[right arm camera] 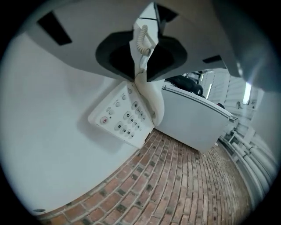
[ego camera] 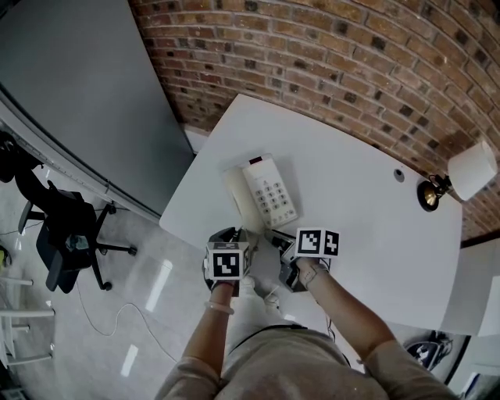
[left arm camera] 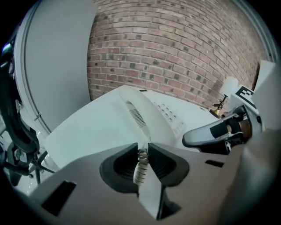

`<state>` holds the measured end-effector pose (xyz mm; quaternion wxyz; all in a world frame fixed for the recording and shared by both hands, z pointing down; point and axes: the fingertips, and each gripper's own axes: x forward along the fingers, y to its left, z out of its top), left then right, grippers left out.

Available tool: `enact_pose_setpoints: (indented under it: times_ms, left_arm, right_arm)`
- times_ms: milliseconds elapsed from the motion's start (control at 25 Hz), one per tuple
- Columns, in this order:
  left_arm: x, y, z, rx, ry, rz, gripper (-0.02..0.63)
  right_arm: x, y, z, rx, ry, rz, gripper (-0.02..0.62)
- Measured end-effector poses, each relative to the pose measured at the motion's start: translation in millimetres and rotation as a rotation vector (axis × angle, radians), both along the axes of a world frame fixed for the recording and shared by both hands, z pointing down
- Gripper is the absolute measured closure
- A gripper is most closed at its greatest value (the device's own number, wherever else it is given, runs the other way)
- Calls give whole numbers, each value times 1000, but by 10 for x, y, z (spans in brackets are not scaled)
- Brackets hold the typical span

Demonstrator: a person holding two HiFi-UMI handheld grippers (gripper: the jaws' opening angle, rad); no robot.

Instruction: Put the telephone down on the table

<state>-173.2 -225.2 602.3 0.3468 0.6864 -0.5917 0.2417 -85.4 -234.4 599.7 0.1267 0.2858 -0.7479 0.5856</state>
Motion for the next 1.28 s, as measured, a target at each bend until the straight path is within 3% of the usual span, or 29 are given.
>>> enact_pose_setpoints:
  times_ms: [240, 520, 640, 880, 1280]
  left_arm:
    - [5, 71, 2, -12, 18, 12, 531]
    - [-55, 207, -131, 48, -69, 43, 531]
    - [-107, 226, -264, 113, -62, 29, 533]
    - [-242, 237, -645, 271, -46, -19, 598]
    - [-377, 351, -1296, 523, -10, -95, 600]
  right_arm:
    - [76, -21, 42, -1, -5, 7, 517]
    - [200, -47, -42, 83, 12, -11, 589]
    - [233, -70, -159, 180, 32, -45, 589]
    - [298, -107, -514, 437, 88, -114, 589]
    - [344, -80, -1246, 830, 134, -167, 591]
